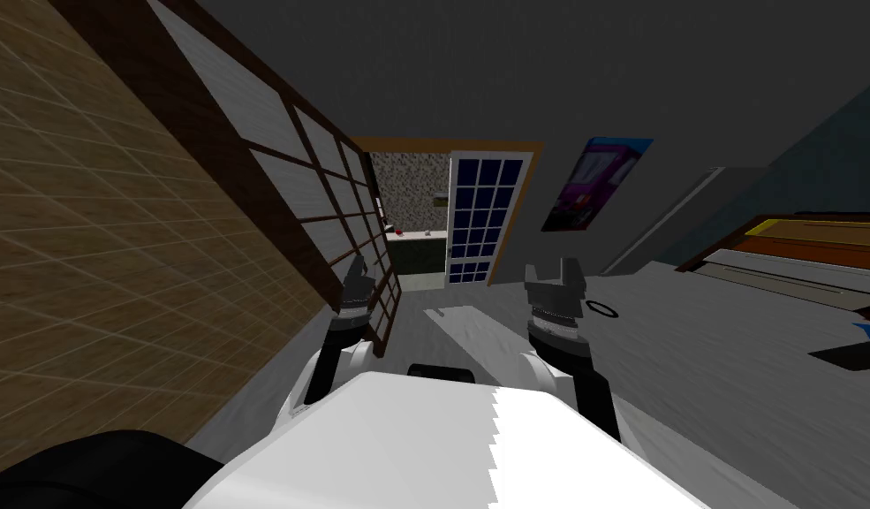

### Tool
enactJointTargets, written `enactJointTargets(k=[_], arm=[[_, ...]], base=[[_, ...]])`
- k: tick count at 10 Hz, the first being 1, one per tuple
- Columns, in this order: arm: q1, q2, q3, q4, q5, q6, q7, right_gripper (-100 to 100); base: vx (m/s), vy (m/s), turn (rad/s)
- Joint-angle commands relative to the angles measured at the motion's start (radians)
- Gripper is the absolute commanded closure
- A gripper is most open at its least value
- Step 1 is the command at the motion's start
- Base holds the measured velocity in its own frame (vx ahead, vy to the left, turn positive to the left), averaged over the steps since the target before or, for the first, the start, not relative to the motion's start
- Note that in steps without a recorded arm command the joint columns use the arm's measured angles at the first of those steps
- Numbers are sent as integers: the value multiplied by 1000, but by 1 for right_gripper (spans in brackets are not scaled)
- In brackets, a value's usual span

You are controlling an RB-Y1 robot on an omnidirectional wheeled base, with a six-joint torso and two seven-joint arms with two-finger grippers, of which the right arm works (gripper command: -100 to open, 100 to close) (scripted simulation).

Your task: Pull the door open

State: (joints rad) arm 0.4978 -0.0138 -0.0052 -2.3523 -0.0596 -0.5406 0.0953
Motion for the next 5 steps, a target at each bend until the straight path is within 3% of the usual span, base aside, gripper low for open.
enactJointTargets(k=[1, 5], arm=[[-10, -9, -4, 32, 11, -8, 19, -100], [-35, -28, -15, 114, 38, -29, 68, -100]], base=[[150, -37, -1], [103, 35, -4]])
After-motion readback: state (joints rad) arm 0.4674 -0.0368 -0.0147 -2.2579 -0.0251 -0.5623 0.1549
